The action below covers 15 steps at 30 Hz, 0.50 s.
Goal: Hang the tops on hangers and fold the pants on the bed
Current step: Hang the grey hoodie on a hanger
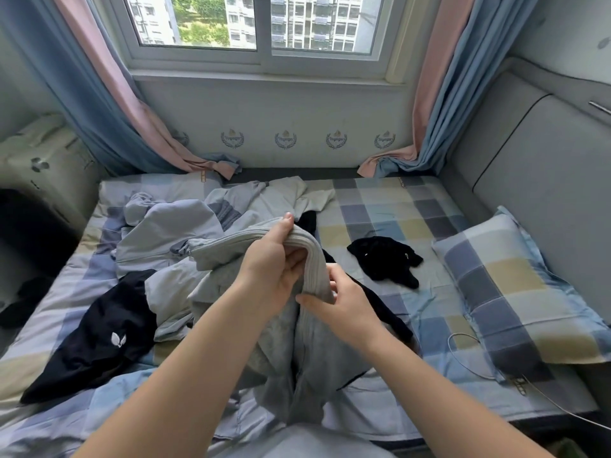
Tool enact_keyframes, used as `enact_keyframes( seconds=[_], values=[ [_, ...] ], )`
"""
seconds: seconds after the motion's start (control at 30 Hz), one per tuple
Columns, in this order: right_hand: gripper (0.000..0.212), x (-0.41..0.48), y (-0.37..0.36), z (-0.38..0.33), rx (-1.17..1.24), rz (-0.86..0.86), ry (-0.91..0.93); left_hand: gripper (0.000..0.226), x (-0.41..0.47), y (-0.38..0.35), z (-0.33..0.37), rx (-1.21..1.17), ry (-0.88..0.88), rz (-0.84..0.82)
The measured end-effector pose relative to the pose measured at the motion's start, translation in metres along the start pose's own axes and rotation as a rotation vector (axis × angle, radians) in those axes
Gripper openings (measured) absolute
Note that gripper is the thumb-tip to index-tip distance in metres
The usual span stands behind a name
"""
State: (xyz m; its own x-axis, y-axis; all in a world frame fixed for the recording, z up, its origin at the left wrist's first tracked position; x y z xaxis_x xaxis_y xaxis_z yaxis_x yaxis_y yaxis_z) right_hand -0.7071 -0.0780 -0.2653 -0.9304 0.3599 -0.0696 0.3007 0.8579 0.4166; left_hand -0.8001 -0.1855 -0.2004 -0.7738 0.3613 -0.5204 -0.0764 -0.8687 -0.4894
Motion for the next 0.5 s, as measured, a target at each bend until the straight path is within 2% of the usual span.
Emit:
enact_keyframes(
  seconds=[0.07,0.13,0.23,0.33,0.43,0.5],
  values=[
    [0.019,0.004,-0.001,0.005,-0.112,0.101,-0.013,0.019,-0.004,-0.001,0.001,0.014,-0.027,-0.03],
    [0.013,0.006,-0.002,0.01,-0.197,0.17,0.006,0.021,-0.006,-0.001,0.002,0.023,-0.053,-0.05],
    [0.014,0.009,0.002,0.021,-0.265,0.218,-0.014,0.023,-0.009,0.0,0.005,0.012,-0.088,-0.056],
    [0.015,0.012,0.01,0.041,-0.335,0.22,-0.122,0.024,-0.009,0.0,0.006,-0.003,-0.094,-0.052],
    [0.025,0.009,0.019,0.065,-0.368,0.234,-0.19,0.023,-0.005,0.002,0.004,-0.01,-0.095,-0.047],
    [0.023,0.005,0.028,0.08,-0.341,0.237,-0.246,0.022,0.001,0.005,0.006,-0.017,-0.101,-0.043]
  ],
)
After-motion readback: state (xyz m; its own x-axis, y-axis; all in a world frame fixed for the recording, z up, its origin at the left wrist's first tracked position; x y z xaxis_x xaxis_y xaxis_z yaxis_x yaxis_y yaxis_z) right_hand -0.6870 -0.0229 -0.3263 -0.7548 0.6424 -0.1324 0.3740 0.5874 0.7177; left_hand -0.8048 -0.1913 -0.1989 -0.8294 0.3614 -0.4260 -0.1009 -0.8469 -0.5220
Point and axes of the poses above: each hand's wrist, its own x-axis towards the middle knuckle, its own y-axis out of the back of the hand, z = x × y, the point moved 1 cm from there along x, towards the middle knuckle, and after that the axes turned 3 degrees about z, right-handed, at the moved point
